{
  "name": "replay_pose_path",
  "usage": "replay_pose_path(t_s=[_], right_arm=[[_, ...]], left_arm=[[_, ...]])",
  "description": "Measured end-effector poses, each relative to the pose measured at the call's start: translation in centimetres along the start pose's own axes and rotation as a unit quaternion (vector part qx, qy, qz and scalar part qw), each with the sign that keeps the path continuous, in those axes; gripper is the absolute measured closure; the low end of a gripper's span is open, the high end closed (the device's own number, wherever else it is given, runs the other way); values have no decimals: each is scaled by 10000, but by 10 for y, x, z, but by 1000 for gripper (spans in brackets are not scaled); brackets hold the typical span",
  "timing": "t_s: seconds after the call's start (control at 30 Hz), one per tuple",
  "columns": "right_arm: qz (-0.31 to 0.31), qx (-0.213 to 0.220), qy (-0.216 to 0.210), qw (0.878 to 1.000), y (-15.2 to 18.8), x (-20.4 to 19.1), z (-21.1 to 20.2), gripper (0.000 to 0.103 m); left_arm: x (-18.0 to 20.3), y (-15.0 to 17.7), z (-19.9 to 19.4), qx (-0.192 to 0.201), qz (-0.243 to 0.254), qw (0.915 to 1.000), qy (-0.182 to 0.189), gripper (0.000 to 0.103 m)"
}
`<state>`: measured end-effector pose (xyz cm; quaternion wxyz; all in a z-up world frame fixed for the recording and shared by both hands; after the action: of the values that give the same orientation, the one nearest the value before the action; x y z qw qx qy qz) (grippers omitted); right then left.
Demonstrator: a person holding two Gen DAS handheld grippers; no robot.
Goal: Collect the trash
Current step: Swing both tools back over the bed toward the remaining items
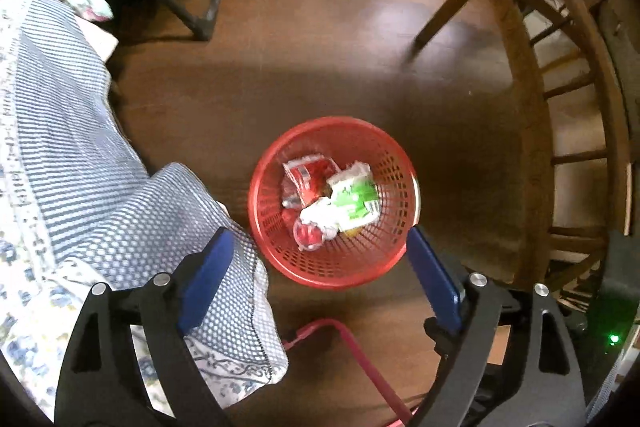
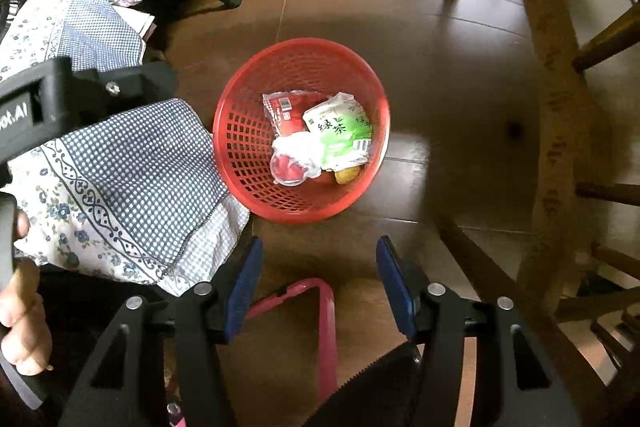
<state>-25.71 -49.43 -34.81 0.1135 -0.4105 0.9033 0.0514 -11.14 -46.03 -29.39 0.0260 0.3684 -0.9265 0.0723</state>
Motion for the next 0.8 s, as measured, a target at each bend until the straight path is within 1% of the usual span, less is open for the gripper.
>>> replay_pose_path(t_s=[0.1,0.13,0.17,0.23,0.3,0.37,0.47,0.53,0.6,0.67,0.73,0.8], right_arm=[[-25,102,65,9999,-1,-1,-13,45],[-29,130,86,9999,-2,-1,-16,41],[-34,205,133,9997,-2,-2,-23,34],[-39,326,208,9992,-3,-4,-35,28],[-53,400,254,9989,-3,-6,-44,24],[-92,526,311,9981,-3,-10,-56,19],[-183,689,397,9967,-4,-21,-75,18],[-264,785,449,9956,-5,-28,-85,18],[-430,973,527,9929,-6,-44,-100,18],[-617,1199,543,9894,-8,-64,-117,18],[-775,1388,527,9859,-11,-82,-132,17],[-992,1614,483,9807,-13,-109,-149,17]], left_arm=[[-3,-3,-30,448,-17,9989,-116,18],[-5,-3,-43,648,-37,9977,-185,18],[-7,-3,-56,852,-48,9961,-242,18],[-9,-2,-75,1072,-86,9939,-228,18],[-10,3,-98,1317,-133,9911,-154,18],[-10,9,-124,1583,-160,9873,-23,18],[-14,19,-167,2057,-177,9784,111,14],[-22,25,-197,2392,-220,9706,151,12],[-36,32,-222,2619,-338,9642,223,9],[-61,40,-249,2866,-524,9564,188,7],[-88,46,-268,3012,-716,9508,79,7],[-127,53,-286,3153,-1014,9435,-99,7]])
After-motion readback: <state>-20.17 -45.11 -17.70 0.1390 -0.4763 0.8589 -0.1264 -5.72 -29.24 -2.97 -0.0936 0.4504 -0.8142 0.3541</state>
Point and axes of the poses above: each gripper's, at about its wrist camera, not at the fingertips, and z roughly the way its jaws point, x to its right, y to its underside, the point moved 6 cm from there along z, roughly the way its jaws point, and after that the axes turned 4 degrees about -z, right-handed, at the moved point
